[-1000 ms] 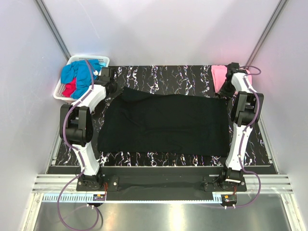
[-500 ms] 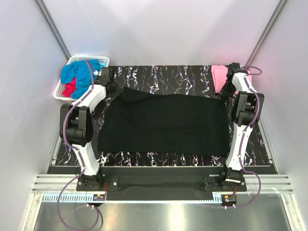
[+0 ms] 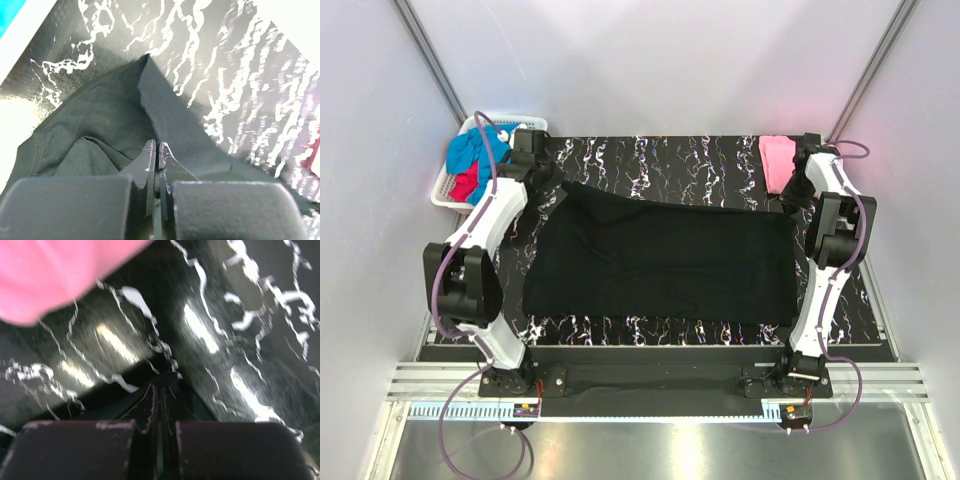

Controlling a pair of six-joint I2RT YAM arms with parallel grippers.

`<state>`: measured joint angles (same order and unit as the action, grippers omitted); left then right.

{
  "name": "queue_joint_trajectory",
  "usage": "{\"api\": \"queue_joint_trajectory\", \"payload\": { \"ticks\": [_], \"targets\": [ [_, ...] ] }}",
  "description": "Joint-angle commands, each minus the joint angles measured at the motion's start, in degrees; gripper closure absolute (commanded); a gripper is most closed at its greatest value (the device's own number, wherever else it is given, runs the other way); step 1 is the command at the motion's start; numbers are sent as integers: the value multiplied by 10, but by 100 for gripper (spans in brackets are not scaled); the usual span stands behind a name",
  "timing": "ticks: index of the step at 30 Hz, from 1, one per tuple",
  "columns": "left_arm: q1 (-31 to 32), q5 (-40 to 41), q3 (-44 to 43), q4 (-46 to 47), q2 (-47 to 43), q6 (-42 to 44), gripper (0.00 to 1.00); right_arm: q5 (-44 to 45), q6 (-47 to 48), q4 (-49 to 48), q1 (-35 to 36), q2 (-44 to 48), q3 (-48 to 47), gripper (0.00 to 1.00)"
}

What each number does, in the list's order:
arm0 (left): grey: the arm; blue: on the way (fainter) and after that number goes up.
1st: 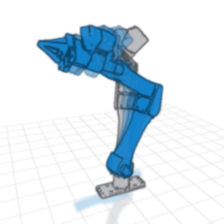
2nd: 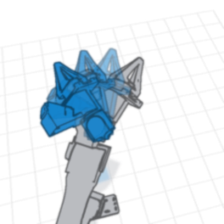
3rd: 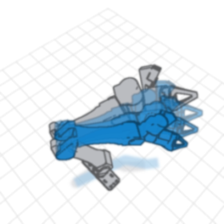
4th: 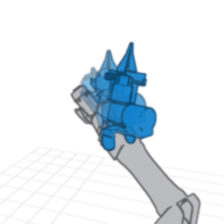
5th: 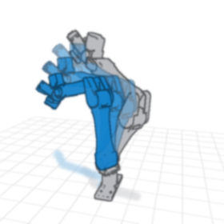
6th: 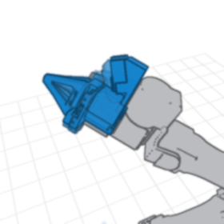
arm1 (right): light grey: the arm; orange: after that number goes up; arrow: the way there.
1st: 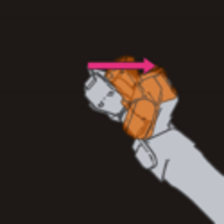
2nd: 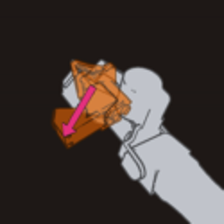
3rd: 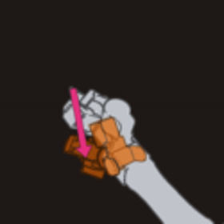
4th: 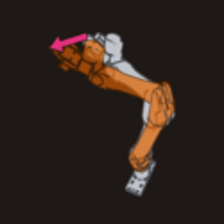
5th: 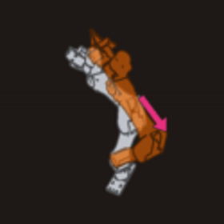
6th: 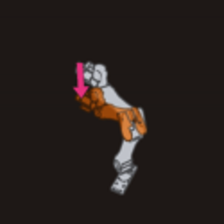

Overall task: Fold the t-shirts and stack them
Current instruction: Fold the tshirt

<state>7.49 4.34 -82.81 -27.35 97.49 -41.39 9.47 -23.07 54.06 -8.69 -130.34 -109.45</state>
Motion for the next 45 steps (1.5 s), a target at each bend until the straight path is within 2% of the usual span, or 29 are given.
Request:
{"api": "queue_joint_trajectory", "payload": {
  "ticks": [1,11,25,30,39,45],
  "targets": [
    [-3,16,4,-4,-43,7,100,8,-2,8,-2,81,33,100],
    [-3,9,63,-45,-137,-1,100,-25,-19,9,16,213,139,100],
    [-2,-17,163,-109,-302,-4,100,4,-53,17,82,385,307,100],
    [1,-21,206,-127,-344,-4,100,37,-82,20,84,418,355,100],
    [2,9,216,-185,-406,1,100,130,-187,30,83,469,398,100],
    [2,22,232,-219,-433,-5,99,106,-212,36,83,488,422,100]
  ]
}}
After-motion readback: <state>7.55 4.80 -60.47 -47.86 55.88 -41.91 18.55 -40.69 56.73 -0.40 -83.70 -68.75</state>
